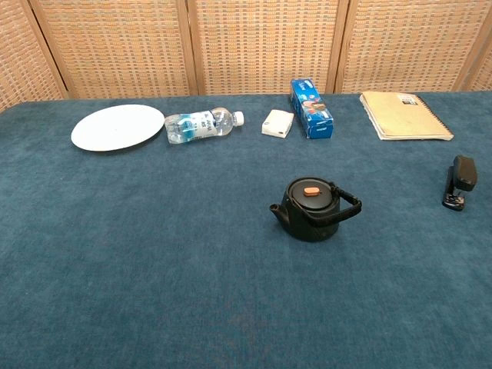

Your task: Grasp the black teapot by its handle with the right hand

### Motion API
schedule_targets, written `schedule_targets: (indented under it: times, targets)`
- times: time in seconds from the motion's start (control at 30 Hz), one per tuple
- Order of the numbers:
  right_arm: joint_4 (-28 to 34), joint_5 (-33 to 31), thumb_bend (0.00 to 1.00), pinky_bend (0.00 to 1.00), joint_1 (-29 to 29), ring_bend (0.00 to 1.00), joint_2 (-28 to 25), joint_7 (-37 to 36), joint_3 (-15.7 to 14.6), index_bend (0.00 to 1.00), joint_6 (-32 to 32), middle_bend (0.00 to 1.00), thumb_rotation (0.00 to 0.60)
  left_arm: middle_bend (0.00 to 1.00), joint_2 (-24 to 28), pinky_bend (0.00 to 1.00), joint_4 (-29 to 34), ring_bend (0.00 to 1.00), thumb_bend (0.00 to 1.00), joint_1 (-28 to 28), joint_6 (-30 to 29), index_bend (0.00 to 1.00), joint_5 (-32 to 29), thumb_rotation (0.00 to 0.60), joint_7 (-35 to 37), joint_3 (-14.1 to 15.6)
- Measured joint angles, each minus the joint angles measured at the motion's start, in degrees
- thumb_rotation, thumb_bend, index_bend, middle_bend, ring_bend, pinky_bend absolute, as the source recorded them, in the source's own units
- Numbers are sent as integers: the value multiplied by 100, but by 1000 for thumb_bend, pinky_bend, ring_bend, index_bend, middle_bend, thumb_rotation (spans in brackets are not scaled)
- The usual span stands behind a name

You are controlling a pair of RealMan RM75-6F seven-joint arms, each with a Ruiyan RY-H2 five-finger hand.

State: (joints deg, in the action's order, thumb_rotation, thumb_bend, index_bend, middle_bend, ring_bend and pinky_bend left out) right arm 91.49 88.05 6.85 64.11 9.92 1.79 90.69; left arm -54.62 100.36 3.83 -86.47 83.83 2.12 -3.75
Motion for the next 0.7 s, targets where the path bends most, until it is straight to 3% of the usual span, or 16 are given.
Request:
schedule_targets:
  times: [0.33,0.43,0.53,0.7]
  targets:
    - [-27,302,214,0,298,0,-96,-383,-62,0,-548,0,600,0,-10,0,-45,0,0,45,91,0,-173,600,54,-71]
    - [82,485,245,0,665,9,-228,-635,-58,28,-1067,41,600,0,-10,0,-48,0,0,83,171,0,-263,600,68,-110]
    - [293,545,277,0,1112,103,-330,-917,7,134,-1709,168,600,0,-19,0,-61,0,0,134,278,0,-368,600,68,-146]
    - [645,228,279,0,1886,180,-369,-1065,247,211,-2936,249,600,0,-46,0,-124,0,0,221,472,0,-536,600,55,-188]
